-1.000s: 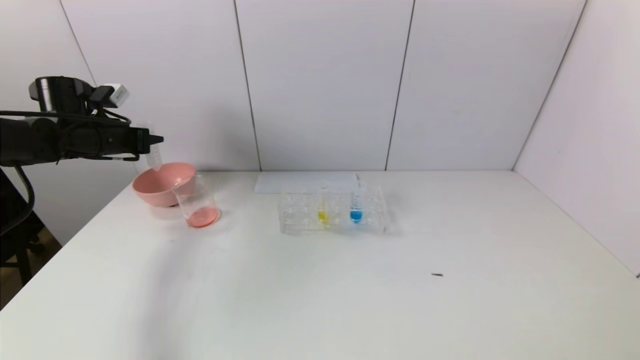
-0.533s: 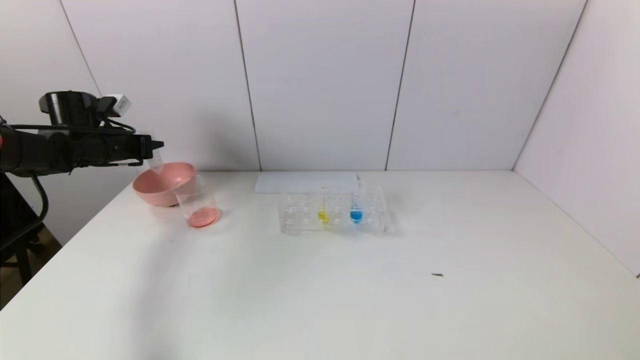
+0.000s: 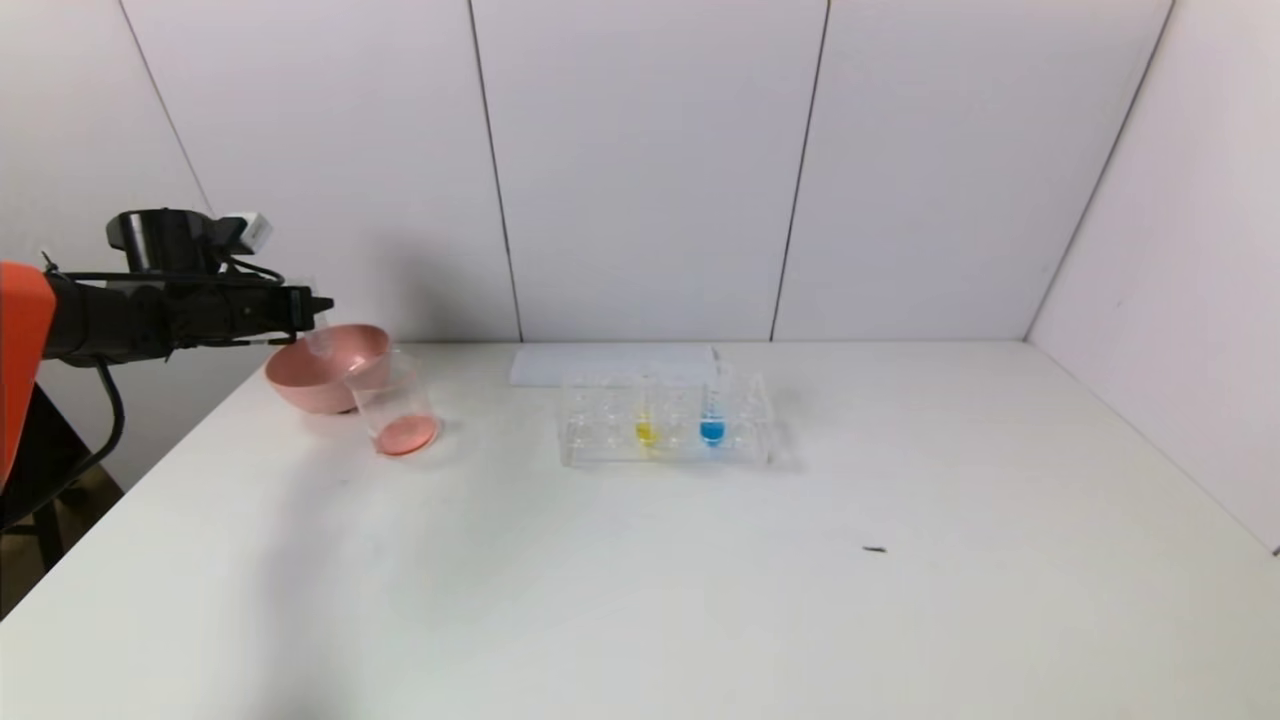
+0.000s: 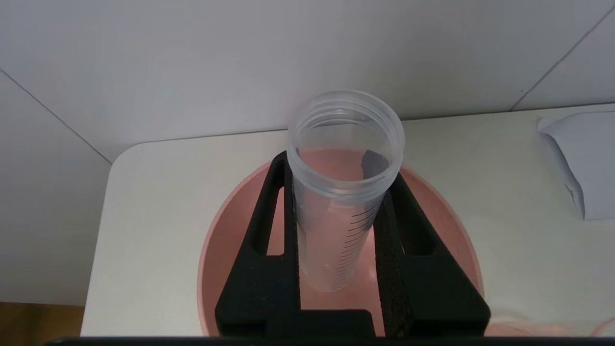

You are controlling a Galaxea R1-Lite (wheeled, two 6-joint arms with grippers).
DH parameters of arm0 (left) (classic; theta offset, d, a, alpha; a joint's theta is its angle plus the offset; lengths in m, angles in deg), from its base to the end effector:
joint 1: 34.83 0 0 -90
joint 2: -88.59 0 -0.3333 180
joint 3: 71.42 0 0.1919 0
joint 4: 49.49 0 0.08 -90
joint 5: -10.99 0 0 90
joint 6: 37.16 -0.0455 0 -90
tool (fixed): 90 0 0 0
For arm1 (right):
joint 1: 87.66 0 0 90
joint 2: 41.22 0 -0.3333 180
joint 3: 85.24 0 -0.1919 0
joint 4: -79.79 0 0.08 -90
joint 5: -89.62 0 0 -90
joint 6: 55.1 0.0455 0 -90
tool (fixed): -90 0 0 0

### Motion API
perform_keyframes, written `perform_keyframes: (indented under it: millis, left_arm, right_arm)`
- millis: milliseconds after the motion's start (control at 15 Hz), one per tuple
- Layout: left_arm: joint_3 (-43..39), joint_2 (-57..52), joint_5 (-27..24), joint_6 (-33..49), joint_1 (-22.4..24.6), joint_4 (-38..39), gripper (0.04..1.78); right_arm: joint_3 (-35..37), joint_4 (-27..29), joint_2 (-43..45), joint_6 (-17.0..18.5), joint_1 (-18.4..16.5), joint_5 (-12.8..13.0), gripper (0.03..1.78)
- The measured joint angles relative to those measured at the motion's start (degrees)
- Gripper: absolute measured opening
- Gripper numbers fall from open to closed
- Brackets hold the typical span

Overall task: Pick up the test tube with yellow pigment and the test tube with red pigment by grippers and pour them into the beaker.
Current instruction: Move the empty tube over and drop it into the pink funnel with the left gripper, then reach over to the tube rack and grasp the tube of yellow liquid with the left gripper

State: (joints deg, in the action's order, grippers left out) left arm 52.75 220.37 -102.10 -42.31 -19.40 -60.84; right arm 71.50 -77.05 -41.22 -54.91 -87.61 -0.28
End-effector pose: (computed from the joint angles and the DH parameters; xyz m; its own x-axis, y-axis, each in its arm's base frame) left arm 0.5133 0.1232 0.1835 0.9430 -0.1466 -0.2989 0.1404 0.9892 -0.0420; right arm -0.0315 -0.0001 0.0760 1.0000 -0.0009 0.0017 0.0009 1.0000 0.0033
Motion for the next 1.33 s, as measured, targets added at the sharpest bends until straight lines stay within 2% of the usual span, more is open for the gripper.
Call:
perform_keyframes:
  millis: [600, 800, 933, 1200, 1333]
  left_arm:
    - [2.43, 4.72, -0.23, -0.09, 1.29, -0.29, 0.46]
    - [2.77, 5.18, -0.23, -0.04, 1.38, -0.29, 0.58]
    - [2.85, 5.32, -0.28, -0.06, 1.46, -0.29, 0.79]
    - [2.95, 5.29, -0.33, -0.09, 1.56, -0.27, 1.42]
    - [2.74, 5.10, -0.33, -0.12, 1.60, -0.24, 1.63]
  right_arm:
    - [0.02, 0.00, 0.00, 0.00, 0.02, 0.00, 1.70]
    - [0.02, 0.00, 0.00, 0.00, 0.02, -0.02, 1.70]
    - [0.02, 0.00, 0.00, 0.00, 0.02, 0.00, 1.70]
    - [0.02, 0.00, 0.00, -0.02, 0.02, 0.00, 1.70]
    - [0.02, 0.00, 0.00, 0.00, 0.02, 0.00, 1.70]
